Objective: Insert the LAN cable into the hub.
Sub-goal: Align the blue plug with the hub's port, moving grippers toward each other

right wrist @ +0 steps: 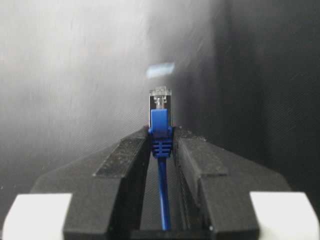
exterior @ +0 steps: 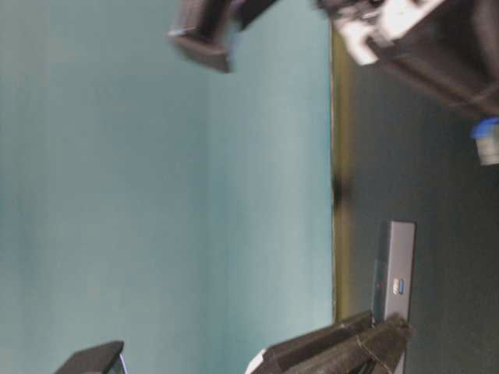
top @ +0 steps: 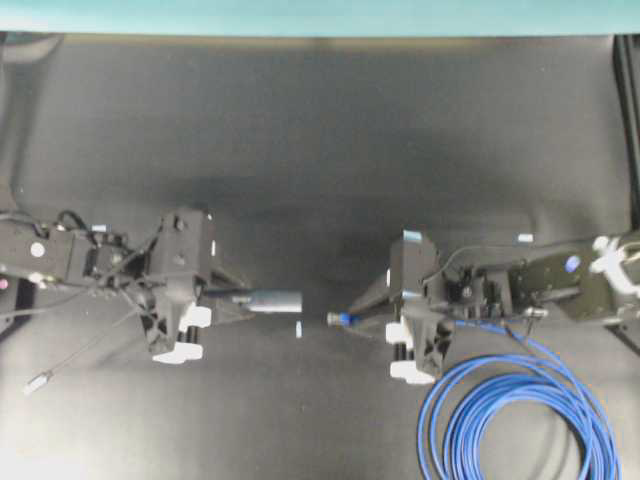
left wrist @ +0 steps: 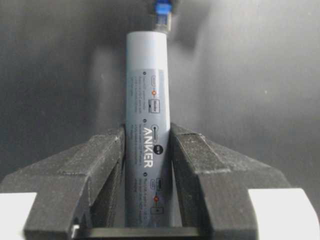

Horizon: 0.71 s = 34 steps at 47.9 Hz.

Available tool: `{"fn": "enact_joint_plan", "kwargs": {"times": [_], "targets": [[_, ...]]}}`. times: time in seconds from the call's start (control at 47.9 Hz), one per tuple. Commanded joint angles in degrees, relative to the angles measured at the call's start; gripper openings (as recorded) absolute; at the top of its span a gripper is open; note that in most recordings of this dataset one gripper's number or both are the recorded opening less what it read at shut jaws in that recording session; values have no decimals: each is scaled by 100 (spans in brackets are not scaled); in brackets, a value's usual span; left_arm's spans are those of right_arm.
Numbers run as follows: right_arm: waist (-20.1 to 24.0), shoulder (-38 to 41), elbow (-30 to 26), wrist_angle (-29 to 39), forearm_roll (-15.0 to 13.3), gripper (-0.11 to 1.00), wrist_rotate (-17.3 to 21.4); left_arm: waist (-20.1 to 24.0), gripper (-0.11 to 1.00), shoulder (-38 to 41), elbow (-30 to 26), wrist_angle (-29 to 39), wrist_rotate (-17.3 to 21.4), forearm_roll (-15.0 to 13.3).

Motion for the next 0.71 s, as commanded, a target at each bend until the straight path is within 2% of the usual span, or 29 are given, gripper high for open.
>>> {"fn": "enact_joint_plan", "kwargs": {"times": [0.0,0.689], "targets": [[-70,-211,-132,132,9,13,-141,9,28,-18,-167,-18,53,18],[-123,-123,-378,-18,9,13,-185,-35,28,422,-334,-44,79,18]]}}
